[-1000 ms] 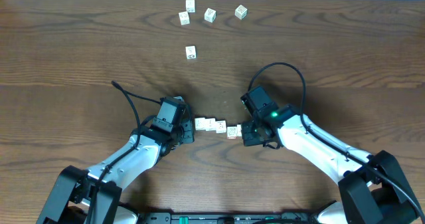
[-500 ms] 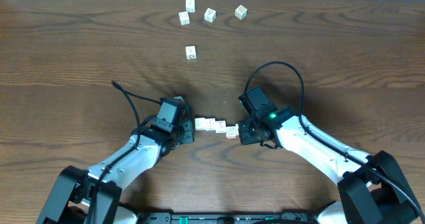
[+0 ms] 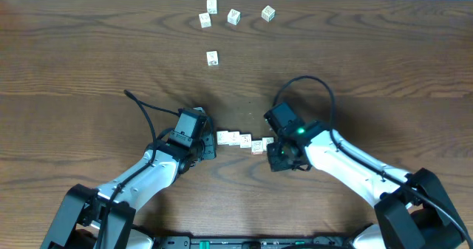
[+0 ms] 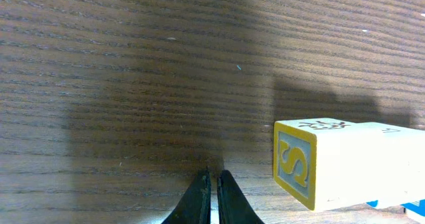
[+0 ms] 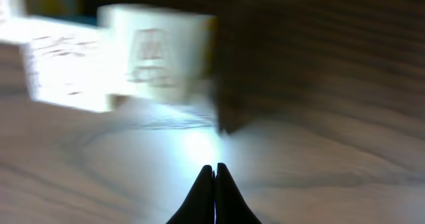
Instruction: Lift 5 blocks
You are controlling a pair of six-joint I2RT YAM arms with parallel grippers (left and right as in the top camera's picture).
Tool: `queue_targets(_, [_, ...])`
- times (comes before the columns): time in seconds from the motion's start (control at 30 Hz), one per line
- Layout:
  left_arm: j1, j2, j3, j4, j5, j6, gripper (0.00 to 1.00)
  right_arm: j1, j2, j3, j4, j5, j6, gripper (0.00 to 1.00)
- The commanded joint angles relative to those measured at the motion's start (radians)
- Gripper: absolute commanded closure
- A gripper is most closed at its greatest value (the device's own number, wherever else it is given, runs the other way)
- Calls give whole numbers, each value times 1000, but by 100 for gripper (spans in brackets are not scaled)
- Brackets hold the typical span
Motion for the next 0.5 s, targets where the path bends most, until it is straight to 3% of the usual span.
queue_targets(0.0, [-1,-13,-5,-6,-13,6,92,58,10,-5,27,-35,26,99])
queue_targets(0.17, [-1,-13,-5,-6,-13,6,93,103,10,-5,69,-32,103,99])
queue_targets(0.47, [-1,-13,-5,-6,-13,6,93,113,10,-5,118,16,113,99])
